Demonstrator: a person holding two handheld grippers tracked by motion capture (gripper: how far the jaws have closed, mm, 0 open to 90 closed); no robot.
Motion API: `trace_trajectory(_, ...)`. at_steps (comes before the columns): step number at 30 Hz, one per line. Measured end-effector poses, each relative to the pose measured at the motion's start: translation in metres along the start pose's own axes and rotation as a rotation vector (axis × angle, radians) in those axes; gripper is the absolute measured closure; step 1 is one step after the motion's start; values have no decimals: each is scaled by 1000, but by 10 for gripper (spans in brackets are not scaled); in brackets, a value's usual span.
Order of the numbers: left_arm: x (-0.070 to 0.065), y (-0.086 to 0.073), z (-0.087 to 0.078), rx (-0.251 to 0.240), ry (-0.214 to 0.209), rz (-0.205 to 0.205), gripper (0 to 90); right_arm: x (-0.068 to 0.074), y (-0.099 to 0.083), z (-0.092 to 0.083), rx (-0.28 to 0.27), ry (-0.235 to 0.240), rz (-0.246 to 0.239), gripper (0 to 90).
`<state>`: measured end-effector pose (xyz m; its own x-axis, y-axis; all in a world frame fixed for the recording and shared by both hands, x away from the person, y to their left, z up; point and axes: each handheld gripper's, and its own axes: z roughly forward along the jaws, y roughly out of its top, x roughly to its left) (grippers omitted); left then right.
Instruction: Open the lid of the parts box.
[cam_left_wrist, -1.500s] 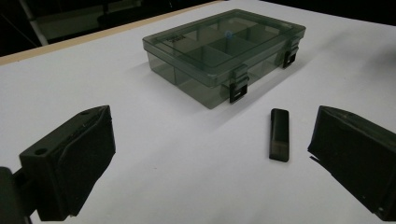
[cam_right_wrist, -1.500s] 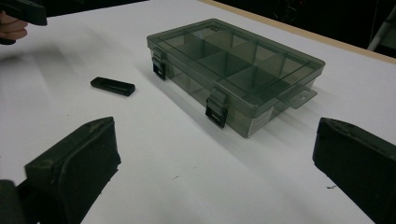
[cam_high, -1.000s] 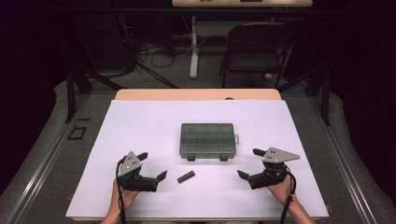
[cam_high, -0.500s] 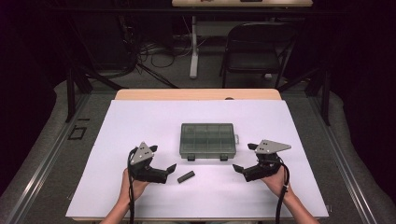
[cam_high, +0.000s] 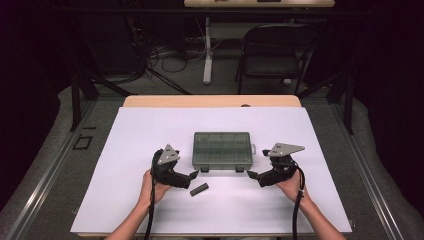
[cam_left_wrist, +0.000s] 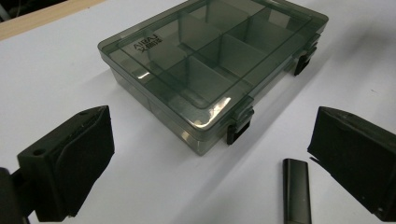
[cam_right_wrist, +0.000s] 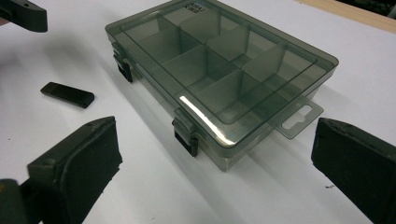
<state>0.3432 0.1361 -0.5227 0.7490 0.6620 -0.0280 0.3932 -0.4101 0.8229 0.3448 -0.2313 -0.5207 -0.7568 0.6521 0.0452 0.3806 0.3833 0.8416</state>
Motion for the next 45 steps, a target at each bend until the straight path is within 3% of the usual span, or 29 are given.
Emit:
trace_trajectory(6,-1,2,13,43,15,21,0,-3,3,10,30,8,-2,7)
trace_trajectory(18,4,5,30,83,16,18,5,-8,9,30,84,20,12,20)
trace_trajectory(24,6,1,35,101,10,43,31,-6,8,33,92,35,6,28)
trace_trajectory(33,5,1,39,102,7,48,66,-6,7,31,90,31,-1,48)
trace_trajectory(45,3,-1,44,114,5,46,148,-1,5,32,110,3,-21,142)
